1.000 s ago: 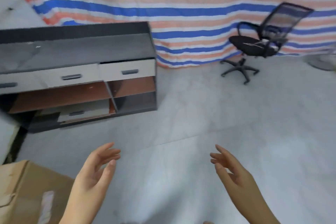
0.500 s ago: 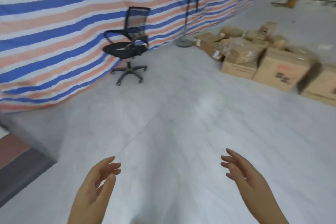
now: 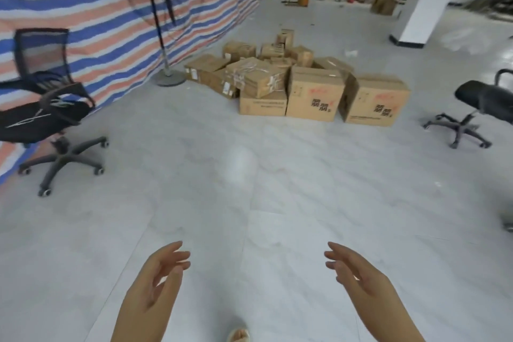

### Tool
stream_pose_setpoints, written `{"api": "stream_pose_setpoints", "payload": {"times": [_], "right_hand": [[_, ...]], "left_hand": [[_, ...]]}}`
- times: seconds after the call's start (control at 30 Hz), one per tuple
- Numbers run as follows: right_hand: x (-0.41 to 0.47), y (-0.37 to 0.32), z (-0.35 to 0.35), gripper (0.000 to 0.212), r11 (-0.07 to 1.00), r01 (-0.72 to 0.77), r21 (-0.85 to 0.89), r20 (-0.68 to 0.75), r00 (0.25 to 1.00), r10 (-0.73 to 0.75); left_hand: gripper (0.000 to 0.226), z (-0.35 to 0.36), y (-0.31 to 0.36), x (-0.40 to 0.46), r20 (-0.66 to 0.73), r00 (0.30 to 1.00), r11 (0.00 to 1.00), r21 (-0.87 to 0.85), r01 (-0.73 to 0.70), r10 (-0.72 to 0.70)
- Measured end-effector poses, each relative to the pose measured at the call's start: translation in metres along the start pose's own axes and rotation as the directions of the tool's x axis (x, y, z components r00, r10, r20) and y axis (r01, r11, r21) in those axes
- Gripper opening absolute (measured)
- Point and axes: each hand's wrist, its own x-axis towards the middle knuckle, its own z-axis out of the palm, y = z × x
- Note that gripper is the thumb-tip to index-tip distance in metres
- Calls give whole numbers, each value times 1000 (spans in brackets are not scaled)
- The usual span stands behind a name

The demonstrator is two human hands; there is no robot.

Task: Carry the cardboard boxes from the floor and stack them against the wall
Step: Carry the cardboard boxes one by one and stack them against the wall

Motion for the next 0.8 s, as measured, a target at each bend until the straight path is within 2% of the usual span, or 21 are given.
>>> {"api": "stream_pose_setpoints", "payload": {"times": [0.13,0.23,0.3,0.53,0.67,0.8], "right_hand": [[69,-20,-8,33,1000,13,9,-89,996,-12],[110,-24,-8,33,998,-29,47,-132,991,35],[131,-22,-4,33,995,-68,76,-146,986,79],[238,6,-2,31,964,-213,157,-171,956,239],[339,-4,-10,34,965,-203,167,-133,965,227],[457,-35,-29,36,983,-139,116,-77,986,148]], "left_hand": [[38,31,23,94,118,990,997,12,-73,71],[36,52,30,153,207,975,995,49,-88,76],[35,64,33,184,219,972,994,47,-97,84],[38,106,-4,275,178,982,995,77,57,-70],[39,138,-15,345,86,983,985,79,153,-159],[36,188,10,433,46,991,991,50,127,-129]]}}
